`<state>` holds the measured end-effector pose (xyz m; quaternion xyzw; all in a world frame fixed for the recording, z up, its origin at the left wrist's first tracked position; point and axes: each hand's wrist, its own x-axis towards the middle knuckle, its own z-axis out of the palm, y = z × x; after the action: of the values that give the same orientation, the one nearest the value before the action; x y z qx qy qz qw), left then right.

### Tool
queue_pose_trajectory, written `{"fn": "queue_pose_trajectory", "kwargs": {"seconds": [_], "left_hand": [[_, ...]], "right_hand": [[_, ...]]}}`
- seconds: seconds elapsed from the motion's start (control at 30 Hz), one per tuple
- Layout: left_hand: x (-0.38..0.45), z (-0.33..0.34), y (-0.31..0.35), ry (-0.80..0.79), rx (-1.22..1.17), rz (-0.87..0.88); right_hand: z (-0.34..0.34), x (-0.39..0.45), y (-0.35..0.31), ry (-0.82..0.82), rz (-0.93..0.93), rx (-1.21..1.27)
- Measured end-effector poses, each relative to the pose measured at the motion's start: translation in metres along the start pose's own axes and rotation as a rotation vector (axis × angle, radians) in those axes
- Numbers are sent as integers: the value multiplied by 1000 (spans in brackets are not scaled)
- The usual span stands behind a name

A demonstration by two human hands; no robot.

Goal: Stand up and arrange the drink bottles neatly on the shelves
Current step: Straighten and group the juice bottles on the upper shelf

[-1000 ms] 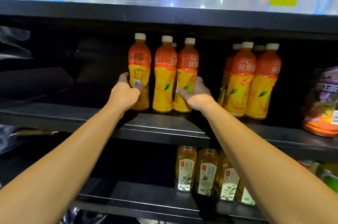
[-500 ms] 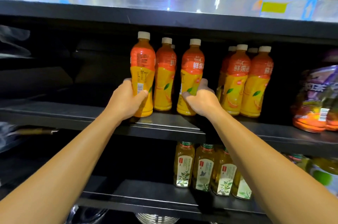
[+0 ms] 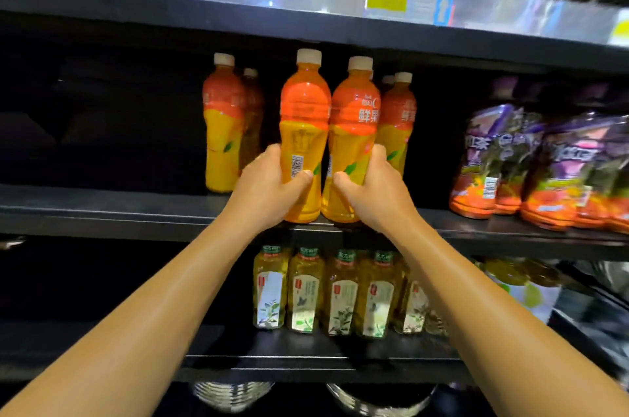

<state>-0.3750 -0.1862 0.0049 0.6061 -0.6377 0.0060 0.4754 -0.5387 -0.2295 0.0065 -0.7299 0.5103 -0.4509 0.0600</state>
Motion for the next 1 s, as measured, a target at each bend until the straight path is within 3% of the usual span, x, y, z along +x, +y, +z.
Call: {"fn": "queue_pose_trajectory", "kwargs": {"seconds": [0.37,1.0], "left_hand": [[16,81,53,-11,2,26],[28,106,61,47,126,-46]], "right_hand": [[-49,12,75,50,33,-8],[-41,37,89,41,112,-63]]}}
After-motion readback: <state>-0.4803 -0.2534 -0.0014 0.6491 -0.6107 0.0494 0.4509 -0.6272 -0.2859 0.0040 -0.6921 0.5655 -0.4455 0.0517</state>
